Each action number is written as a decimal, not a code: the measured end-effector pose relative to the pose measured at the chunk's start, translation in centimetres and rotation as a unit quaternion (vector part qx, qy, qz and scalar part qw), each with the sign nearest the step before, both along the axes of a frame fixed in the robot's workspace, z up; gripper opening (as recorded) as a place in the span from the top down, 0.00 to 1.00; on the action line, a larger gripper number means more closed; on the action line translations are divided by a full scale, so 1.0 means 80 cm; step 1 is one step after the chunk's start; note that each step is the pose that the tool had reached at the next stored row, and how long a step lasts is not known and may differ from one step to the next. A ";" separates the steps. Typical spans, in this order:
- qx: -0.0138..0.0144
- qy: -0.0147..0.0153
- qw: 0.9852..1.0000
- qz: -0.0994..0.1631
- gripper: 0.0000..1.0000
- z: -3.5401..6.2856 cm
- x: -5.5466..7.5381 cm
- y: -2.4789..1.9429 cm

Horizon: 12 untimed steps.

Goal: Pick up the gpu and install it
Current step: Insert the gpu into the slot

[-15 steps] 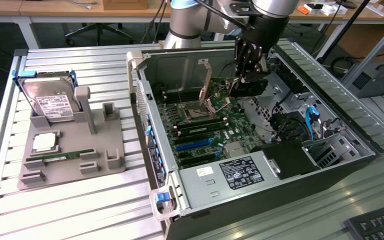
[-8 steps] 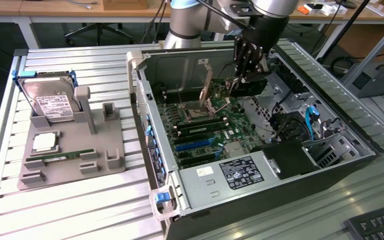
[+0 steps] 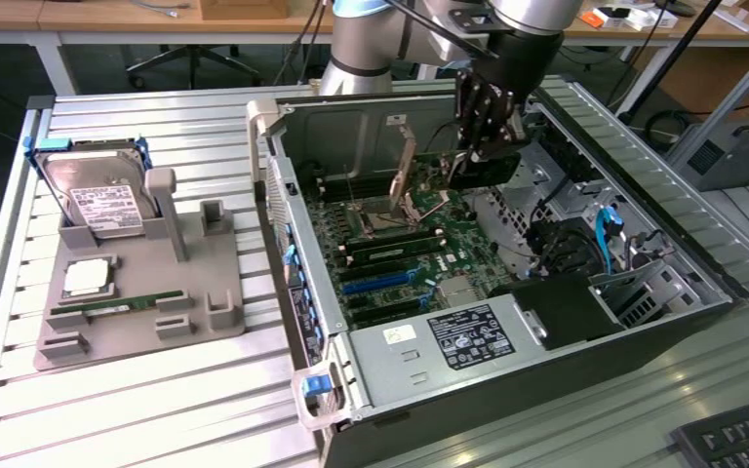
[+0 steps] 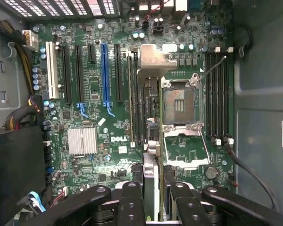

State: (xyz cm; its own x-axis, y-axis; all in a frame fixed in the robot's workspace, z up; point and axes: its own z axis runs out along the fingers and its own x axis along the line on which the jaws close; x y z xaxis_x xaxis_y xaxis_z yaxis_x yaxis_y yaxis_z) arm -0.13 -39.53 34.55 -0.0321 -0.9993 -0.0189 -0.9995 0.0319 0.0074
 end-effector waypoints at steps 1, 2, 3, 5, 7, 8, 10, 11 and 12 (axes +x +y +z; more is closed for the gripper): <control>0.000 0.000 1.000 0.002 0.73 0.000 0.000 0.0000; 0.000 0.000 1.000 0.003 0.73 0.000 0.000 0.0000; 0.000 0.000 1.000 0.006 0.73 0.000 0.000 0.0000; 0.000 0.000 1.000 0.010 0.73 0.000 0.000 0.0000; 0.000 0.000 1.000 0.014 0.73 0.000 0.000 0.0000; 0.000 0.000 1.000 0.016 0.73 0.000 0.000 0.0000; 0.000 0.000 1.000 0.021 0.73 0.000 0.000 0.0000; 0.000 0.000 1.000 0.023 0.73 0.000 0.000 0.0000; 0.000 0.000 1.000 0.026 0.73 0.000 0.000 0.0000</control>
